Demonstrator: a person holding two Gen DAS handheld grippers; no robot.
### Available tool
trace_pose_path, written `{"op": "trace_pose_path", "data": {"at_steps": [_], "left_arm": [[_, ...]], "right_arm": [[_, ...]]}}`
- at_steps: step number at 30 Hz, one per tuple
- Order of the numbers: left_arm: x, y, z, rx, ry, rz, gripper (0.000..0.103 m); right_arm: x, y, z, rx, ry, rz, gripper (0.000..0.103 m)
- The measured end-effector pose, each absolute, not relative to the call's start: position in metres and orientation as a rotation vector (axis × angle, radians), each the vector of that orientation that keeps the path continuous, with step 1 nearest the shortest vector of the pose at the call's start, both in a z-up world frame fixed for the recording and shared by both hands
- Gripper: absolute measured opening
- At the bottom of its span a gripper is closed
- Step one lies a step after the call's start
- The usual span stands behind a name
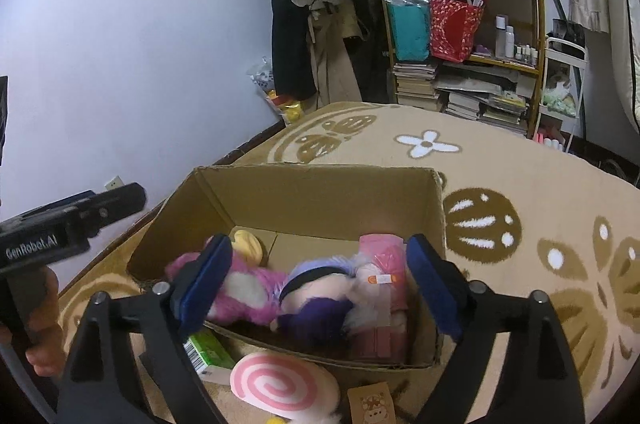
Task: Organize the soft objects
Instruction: 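Carry both plush toys over the box and release them inside, then withdraw both tools from the box toward the pink-swirl cake plush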
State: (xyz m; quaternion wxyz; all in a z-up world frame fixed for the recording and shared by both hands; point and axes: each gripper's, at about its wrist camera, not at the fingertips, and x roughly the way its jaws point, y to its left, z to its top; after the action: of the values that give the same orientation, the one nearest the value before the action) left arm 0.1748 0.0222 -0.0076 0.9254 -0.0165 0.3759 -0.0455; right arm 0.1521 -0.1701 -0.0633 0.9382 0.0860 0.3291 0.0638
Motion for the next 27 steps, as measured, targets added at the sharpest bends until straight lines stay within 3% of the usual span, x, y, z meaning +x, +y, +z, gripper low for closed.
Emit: {"op": "trace_pose_path", "data": {"at_steps": [4,27], "left_arm": [[0.173,0.026,-0.005,0.012,0.780,-0.058,0.102],[0.115,0.031,-0.007,0.117,0.853,-0.144,0.103]], "right_arm": [[0.147,-0.173,-0.062,0.200,0.679,0.117,0.103],[0.101,-0.178,-0.058,0.237,0.729,0.075,0.103]]}}
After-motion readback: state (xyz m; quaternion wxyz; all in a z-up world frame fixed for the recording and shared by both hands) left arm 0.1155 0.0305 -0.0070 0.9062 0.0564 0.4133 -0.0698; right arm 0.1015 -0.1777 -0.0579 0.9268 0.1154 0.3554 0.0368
